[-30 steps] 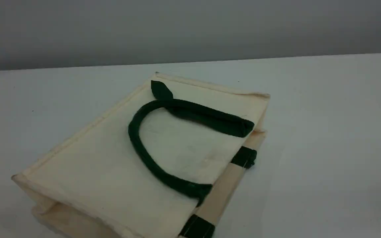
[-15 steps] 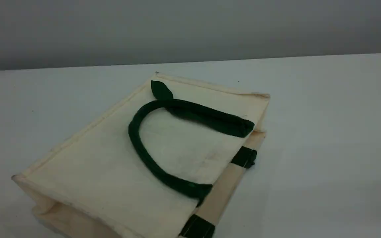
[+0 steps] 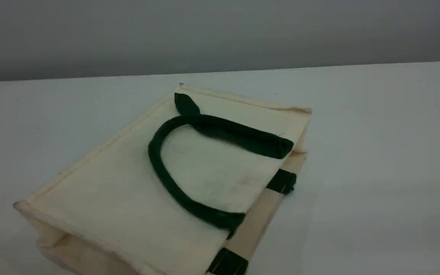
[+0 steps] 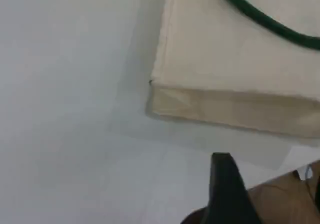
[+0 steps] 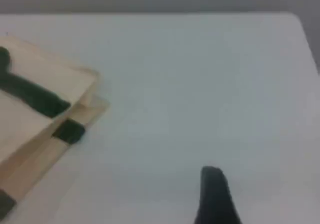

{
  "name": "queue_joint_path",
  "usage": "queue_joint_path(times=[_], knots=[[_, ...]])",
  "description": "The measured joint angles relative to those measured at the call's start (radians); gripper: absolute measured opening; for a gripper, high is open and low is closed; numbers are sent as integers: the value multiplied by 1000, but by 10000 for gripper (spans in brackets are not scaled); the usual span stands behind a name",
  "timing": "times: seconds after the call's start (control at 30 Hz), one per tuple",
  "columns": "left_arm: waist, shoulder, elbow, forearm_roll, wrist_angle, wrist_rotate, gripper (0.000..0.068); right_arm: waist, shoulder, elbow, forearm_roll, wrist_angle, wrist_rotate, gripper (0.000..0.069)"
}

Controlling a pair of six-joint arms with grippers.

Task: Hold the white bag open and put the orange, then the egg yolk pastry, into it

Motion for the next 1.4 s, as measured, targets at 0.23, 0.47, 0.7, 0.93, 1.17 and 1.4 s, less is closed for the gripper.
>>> queue_joint_path(times=[0.23, 0.47, 0.7, 0.93, 1.17, 1.4], knots=[[174, 0, 0, 0, 0, 1, 379, 4, -45, 0, 0, 1, 0, 415], [302, -62, 0, 0, 0, 2, 379, 5, -43, 6, 0, 7, 0, 415], [302, -187, 0, 0, 2, 2, 379, 5, -43, 6, 0, 7, 0, 415], [302, -195, 0, 0, 2, 2, 379, 5, -43, 7, 0, 7, 0, 415], [302, -194, 0, 0, 1, 2, 379, 5, -43, 7, 0, 7, 0, 415], [302, -194, 0, 0, -1, 2, 379, 5, -43, 7, 0, 7, 0, 415]])
